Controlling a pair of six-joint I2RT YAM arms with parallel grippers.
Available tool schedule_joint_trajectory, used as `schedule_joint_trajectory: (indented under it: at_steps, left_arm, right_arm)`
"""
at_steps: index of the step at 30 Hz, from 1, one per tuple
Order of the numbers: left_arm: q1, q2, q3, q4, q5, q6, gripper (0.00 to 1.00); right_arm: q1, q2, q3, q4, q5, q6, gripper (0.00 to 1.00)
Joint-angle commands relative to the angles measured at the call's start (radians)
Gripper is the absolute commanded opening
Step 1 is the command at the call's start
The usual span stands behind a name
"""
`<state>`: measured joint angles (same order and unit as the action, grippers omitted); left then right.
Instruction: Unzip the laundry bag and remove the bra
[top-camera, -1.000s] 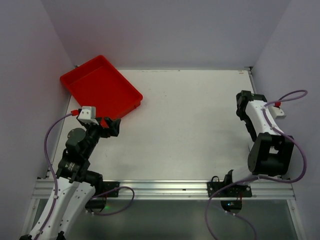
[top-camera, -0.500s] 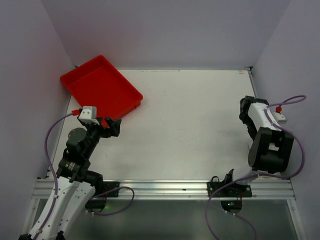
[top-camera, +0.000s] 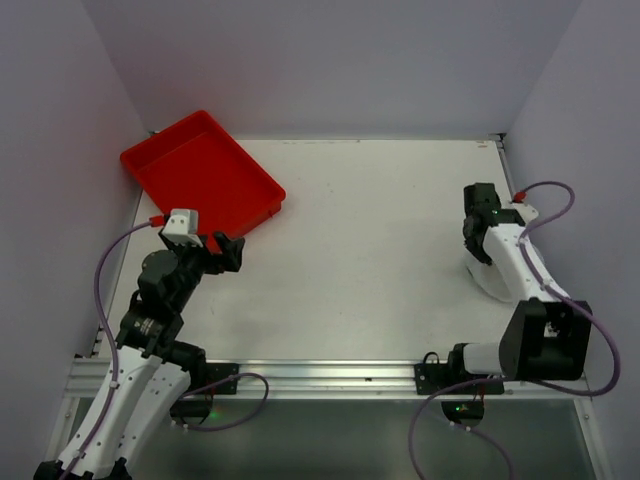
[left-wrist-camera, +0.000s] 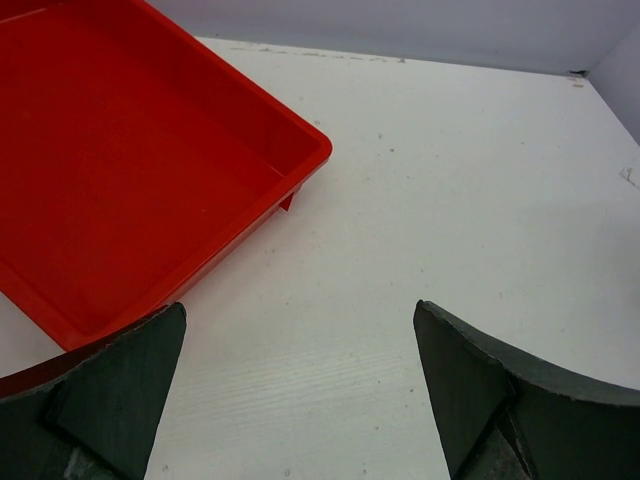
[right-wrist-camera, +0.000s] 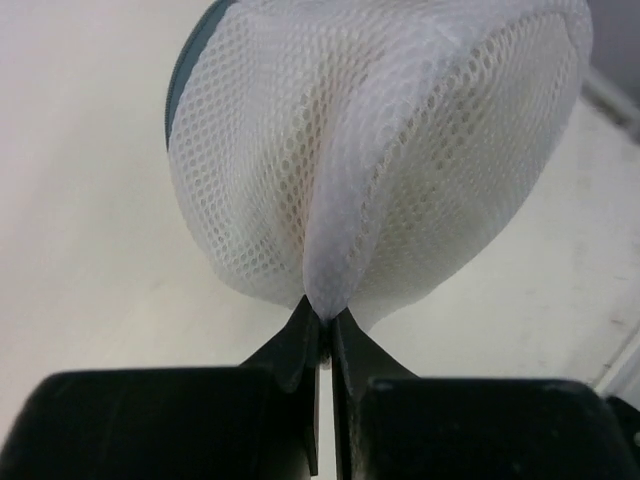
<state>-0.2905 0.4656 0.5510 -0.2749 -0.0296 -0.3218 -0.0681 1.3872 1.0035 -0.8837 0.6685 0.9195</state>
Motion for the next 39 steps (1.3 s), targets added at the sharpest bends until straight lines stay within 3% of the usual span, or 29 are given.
schedule_joint_trajectory:
  at_steps: [1, 2, 5, 10, 12, 16, 22, 24, 25, 27, 28, 33, 34, 39]
  left_arm:
    - [-0.007, 0.014, 0.001, 0.040, -0.003, 0.007, 1.00]
    - [-0.007, 0.018, 0.001, 0.040, -0.003, 0.007, 1.00]
    - [-0.006, 0.030, 0.004, 0.042, -0.001, 0.009, 1.00]
    - [-0.004, 0.050, 0.009, 0.045, 0.014, 0.007, 1.00]
    - [-0.004, 0.053, 0.006, 0.045, 0.025, 0.004, 1.00]
    - [-0.004, 0.053, 0.001, 0.046, 0.048, 0.003, 1.00]
    - [-0.004, 0.054, -0.003, 0.039, 0.040, 0.001, 1.00]
    - [-0.004, 0.057, -0.003, 0.039, 0.039, 0.003, 1.00]
    - [-0.004, 0.059, -0.003, 0.039, 0.036, 0.003, 1.00]
    - [-0.004, 0.062, -0.002, 0.040, 0.036, 0.001, 1.00]
    - [-0.004, 0.065, -0.002, 0.040, 0.034, 0.001, 1.00]
    - [-0.004, 0.080, 0.006, 0.005, -0.045, -0.011, 1.00]
    - [-0.004, 0.085, 0.010, -0.001, -0.053, -0.014, 1.00]
    - [-0.002, 0.076, 0.012, -0.017, -0.102, -0.026, 1.00]
  right_arm:
    - [0.170, -0.144, -0.005, 0.262, -0.257, -0.238, 0.00]
    - [0.207, -0.161, -0.005, 0.326, -0.383, -0.258, 0.00]
    - [0.364, -0.200, -0.017, 0.457, -0.559, -0.318, 0.00]
    - [0.582, -0.145, -0.029, 0.692, -0.951, -0.353, 0.00]
    - [0.660, -0.091, -0.017, 0.776, -1.023, -0.376, 0.00]
    - [0.699, 0.002, -0.043, 0.884, -1.129, -0.367, 0.00]
    - [0.700, 0.099, -0.075, 0.836, -1.049, -0.429, 0.00]
    - [0.699, 0.084, -0.100, 0.819, -1.000, -0.448, 0.12]
    - [0.700, 0.066, -0.101, 0.804, -0.976, -0.456, 0.25]
    - [0.700, 0.038, -0.100, 0.761, -0.919, -0.479, 0.39]
    - [0.700, 0.024, -0.097, 0.750, -0.905, -0.487, 0.51]
    - [0.783, -0.076, 0.021, 0.625, -0.705, -0.567, 0.68]
    - [0.801, -0.079, 0.044, 0.603, -0.672, -0.573, 0.77]
    - [0.939, -0.024, 0.194, 0.537, -0.457, -0.573, 0.89]
